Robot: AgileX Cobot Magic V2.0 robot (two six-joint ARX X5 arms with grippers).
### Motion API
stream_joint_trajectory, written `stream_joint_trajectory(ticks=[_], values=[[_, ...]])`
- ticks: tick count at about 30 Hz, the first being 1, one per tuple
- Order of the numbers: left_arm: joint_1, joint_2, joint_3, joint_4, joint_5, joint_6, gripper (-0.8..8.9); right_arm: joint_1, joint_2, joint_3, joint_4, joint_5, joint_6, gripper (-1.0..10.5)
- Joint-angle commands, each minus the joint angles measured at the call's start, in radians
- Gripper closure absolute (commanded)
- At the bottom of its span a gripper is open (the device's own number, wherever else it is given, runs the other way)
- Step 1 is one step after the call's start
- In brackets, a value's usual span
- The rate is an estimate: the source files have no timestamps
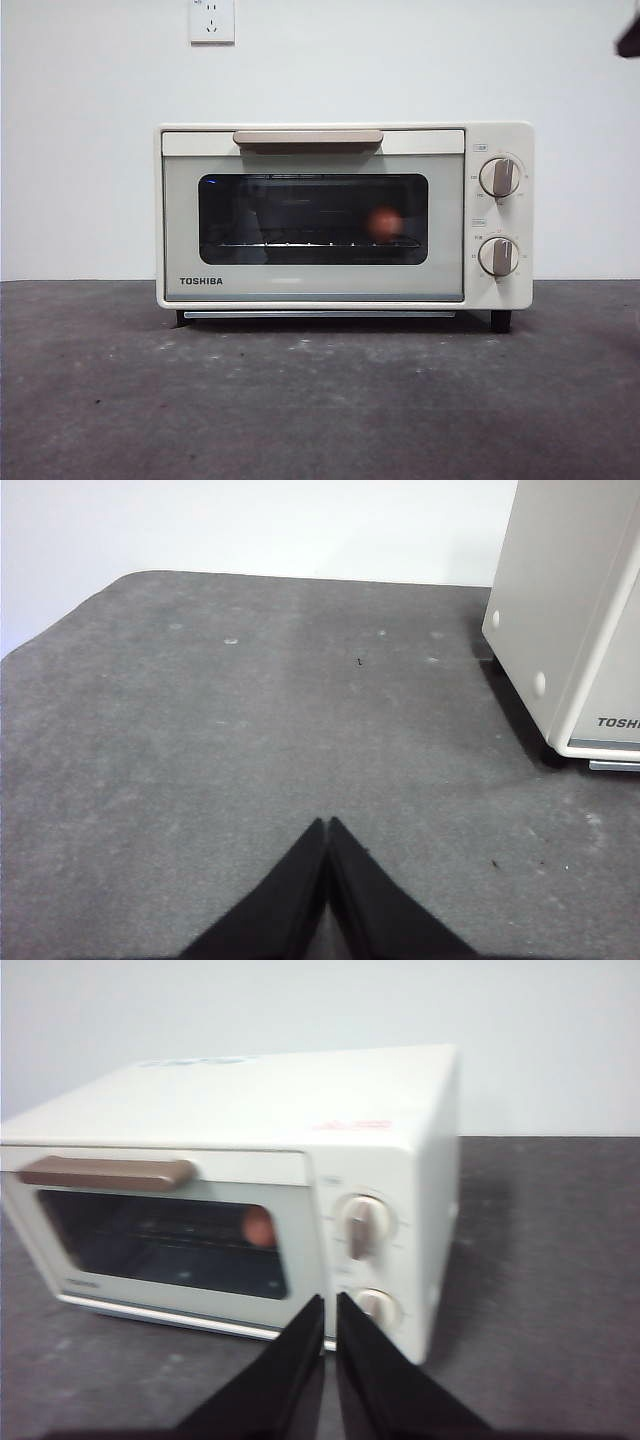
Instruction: Eggoven
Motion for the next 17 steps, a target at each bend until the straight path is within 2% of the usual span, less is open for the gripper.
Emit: stream_joint_trajectory(ticks=[1, 3, 7, 13, 17], values=[[0.002, -0.001, -0.027, -0.004, 0.000, -0.002, 8.08, -0.127, -0.054, -0.060, 0.034, -0.064, -0.063, 9.4], [0.002, -0.001, -0.027, -0.004, 0.001, -0.002, 8.08, -0.205, -0.103, -0.112, 0.076, -0.099, -0.094, 9.4], [0.002, -0.001, -0.027, -0.004, 0.000, -0.002, 8.08, -0.294, -0.193, -0.210, 0.143, -0.124, -0.123, 9.4], [0.002, -0.001, -0.027, -0.004, 0.000, -0.002, 8.08, -0.356, -0.333, -0.338, 0.166, -0.125, -0.133, 9.4], [0.002, -0.001, -0.027, -0.004, 0.000, -0.002, 8.08, -0.372, -0.383, -0.344, 0.068, -0.125, -0.139, 9.4]])
